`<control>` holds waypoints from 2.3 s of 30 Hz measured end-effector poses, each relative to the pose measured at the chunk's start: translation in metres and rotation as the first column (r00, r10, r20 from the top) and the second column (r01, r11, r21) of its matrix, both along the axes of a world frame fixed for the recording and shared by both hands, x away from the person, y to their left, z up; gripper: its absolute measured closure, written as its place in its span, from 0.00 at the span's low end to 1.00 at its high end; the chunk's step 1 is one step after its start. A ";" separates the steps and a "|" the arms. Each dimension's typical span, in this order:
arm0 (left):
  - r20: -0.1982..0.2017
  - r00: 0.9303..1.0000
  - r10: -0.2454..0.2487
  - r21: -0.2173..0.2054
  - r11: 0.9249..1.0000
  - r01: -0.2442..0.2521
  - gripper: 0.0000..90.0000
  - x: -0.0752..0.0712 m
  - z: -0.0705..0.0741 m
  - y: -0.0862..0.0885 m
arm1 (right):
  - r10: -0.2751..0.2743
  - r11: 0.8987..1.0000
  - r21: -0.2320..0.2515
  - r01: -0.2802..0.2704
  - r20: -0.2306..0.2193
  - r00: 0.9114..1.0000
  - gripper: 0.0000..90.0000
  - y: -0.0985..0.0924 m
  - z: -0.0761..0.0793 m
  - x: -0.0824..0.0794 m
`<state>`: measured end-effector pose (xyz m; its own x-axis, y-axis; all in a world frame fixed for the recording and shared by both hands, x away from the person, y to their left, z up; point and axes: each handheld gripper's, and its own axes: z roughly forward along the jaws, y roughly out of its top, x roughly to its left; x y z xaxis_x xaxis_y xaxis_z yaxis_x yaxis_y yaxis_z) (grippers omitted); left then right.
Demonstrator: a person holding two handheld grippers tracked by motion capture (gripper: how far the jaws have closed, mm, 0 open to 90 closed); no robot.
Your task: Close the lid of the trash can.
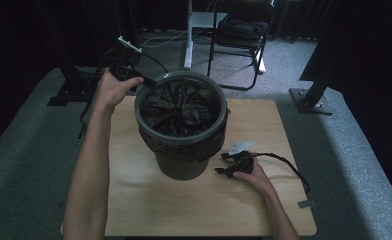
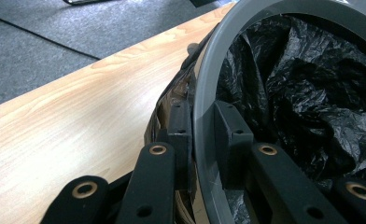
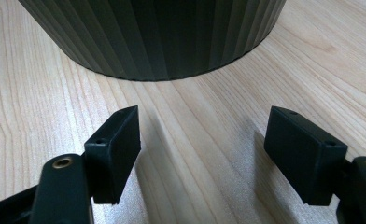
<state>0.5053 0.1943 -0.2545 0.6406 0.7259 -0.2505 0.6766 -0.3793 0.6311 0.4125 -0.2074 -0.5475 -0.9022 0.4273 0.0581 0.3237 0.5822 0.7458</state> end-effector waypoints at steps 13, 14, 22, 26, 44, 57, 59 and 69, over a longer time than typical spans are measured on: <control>-0.007 1.000 -0.007 0.037 0.999 0.008 0.87 0.000 -0.004 -0.004 | 0.000 1.000 0.000 0.000 -0.001 1.000 0.29 0.000 0.000 0.000; -0.007 1.000 -0.006 0.039 0.999 0.006 0.87 0.000 -0.004 -0.004 | 0.000 1.000 0.000 0.000 -0.001 1.000 0.29 0.000 0.000 0.000; -0.007 1.000 -0.001 0.050 0.999 0.001 0.87 0.001 -0.006 -0.007 | 0.001 1.000 -0.001 -0.001 -0.001 1.000 0.29 0.000 0.000 0.000; -0.002 1.000 0.000 0.058 0.998 0.000 0.87 0.001 -0.006 -0.008 | 0.001 1.000 -0.001 -0.001 -0.001 1.000 0.29 0.000 0.000 0.000; 0.014 1.000 -0.002 0.074 0.997 0.001 0.86 0.001 -0.007 -0.010 | 0.000 1.000 0.001 0.000 -0.003 1.000 0.29 0.000 0.000 0.000; 0.055 0.998 -0.010 -0.015 1.000 0.010 0.67 -0.003 -0.001 0.001 | 0.001 1.000 0.000 -0.001 -0.002 1.000 0.29 0.000 0.000 0.000; 0.067 0.998 -0.018 -0.025 0.999 0.020 0.65 -0.005 0.000 0.004 | 0.001 1.000 0.000 -0.001 -0.001 1.000 0.29 0.000 0.000 0.000; 0.114 0.993 -0.025 -0.051 0.998 0.031 0.59 -0.015 0.006 0.016 | 0.001 1.000 0.000 -0.001 -0.001 1.000 0.29 0.000 0.000 0.000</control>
<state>0.4904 0.2099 -0.2484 0.6866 0.6954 -0.2121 0.5891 -0.3611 0.7229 0.4126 -0.2076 -0.5475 -0.9024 0.4268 0.0586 0.3240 0.5827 0.7453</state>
